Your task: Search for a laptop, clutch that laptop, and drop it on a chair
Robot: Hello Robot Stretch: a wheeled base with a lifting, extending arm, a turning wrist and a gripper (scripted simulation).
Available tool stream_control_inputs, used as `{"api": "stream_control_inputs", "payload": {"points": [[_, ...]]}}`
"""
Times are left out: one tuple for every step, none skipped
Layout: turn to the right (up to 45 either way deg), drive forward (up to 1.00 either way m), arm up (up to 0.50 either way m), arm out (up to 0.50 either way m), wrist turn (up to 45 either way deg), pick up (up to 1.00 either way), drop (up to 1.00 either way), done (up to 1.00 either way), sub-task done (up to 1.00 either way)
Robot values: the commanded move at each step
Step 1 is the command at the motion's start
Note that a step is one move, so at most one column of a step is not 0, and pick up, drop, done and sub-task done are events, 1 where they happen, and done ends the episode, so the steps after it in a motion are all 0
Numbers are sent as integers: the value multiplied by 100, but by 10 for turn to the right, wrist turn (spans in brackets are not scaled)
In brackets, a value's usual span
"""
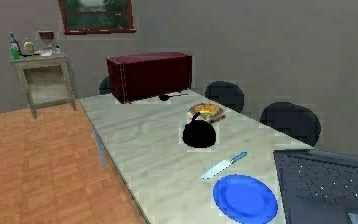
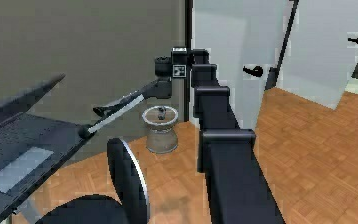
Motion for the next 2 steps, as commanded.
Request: {"api": "stream_control_inputs", "payload": {"points": [[0,0,-50,0,0,0,0,0,0],[0,0,0,0,0,0,100,0,0]]}}
